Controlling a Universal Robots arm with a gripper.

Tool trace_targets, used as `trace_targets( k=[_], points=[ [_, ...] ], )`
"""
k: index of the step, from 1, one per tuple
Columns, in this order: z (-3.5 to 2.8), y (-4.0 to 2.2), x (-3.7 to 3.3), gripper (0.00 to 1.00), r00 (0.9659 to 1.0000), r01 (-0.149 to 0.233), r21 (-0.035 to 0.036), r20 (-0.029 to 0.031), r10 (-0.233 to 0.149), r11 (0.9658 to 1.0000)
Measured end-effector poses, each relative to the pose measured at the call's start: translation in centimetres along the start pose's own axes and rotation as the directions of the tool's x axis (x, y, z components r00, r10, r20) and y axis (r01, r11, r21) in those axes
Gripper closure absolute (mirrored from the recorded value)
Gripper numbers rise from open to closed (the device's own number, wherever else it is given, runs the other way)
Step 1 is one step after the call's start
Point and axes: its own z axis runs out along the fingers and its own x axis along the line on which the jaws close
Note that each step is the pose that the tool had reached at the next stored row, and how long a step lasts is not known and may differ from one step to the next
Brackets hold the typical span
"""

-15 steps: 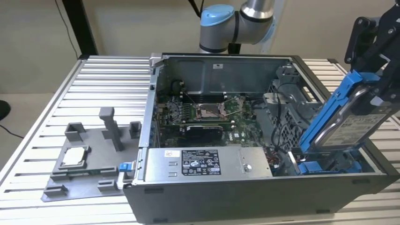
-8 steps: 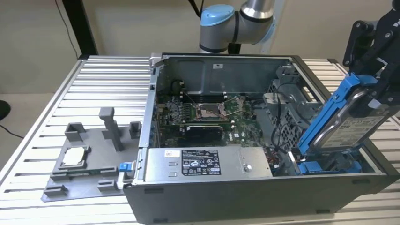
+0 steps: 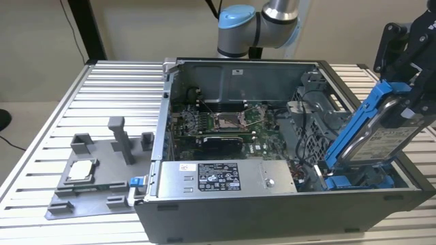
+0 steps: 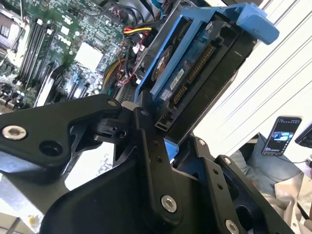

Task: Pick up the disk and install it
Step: 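Insert the disk into the insertion slot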

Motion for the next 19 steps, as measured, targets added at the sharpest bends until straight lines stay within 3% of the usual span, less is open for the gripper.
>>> trace_targets(
  k=[12, 19],
  points=[
    [0.52, -0.03, 0.02, 1.0, 1.0, 0.0, -0.0001, -0.0002, 0.0, 1.0],
    [1.18, -0.07, 0.03, 1.0, 1.0, 0.0, 0.0, -0.0001, 0.0, 1.0]
  ],
)
